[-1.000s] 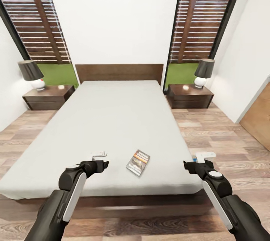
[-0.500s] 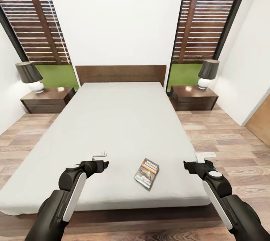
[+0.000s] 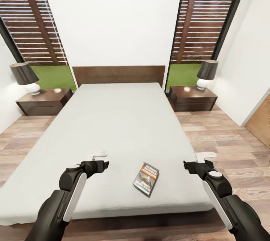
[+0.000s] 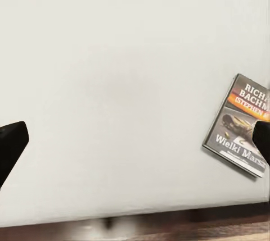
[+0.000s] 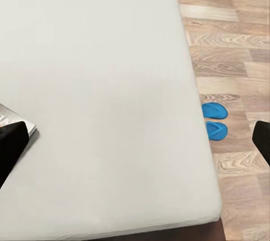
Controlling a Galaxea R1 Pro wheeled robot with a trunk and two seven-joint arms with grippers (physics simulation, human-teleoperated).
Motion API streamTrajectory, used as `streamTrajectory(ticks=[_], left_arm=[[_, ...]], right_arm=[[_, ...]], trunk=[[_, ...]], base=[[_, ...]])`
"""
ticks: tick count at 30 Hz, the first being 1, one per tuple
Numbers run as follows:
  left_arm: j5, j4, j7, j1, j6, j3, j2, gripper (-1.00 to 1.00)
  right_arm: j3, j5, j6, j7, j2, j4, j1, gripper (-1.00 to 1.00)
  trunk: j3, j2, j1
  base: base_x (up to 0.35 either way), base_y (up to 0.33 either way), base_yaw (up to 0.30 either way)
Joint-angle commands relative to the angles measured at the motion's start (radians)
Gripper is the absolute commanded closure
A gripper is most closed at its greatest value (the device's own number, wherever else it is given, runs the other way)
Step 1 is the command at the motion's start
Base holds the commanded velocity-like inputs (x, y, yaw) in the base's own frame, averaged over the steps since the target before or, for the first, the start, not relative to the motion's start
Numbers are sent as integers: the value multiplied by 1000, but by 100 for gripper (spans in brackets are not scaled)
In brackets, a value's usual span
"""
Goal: In the bedroom, move the book from the bed onto either nightstand, and place the two sandals side by side next to the bed.
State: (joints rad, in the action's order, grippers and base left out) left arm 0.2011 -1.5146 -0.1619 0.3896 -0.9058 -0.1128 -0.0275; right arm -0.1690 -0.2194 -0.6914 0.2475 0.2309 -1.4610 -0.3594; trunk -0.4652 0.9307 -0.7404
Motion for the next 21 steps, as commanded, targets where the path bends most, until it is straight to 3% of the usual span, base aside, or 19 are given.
streamTrajectory(ticks=[1, 6, 21], left_arm=[[11, -1, -10, 1, -4, 0, 0, -100], [11, -1, -10, 1, -4, -1, 0, -100], [14, 1, -10, 1, -3, -1, -1, -100]], right_arm=[[-3, -10, -3, 10, 1, -1, -1, -100], [-3, -10, -3, 10, 1, -1, -1, -100], [-4, -10, 1, 10, 1, 2, -1, -100]], trunk=[[-1, 1, -1], [-1, 1, -1], [-1, 1, -1]], base=[[274, 0, -204], [119, 0, -152], [3, 0, -5]])
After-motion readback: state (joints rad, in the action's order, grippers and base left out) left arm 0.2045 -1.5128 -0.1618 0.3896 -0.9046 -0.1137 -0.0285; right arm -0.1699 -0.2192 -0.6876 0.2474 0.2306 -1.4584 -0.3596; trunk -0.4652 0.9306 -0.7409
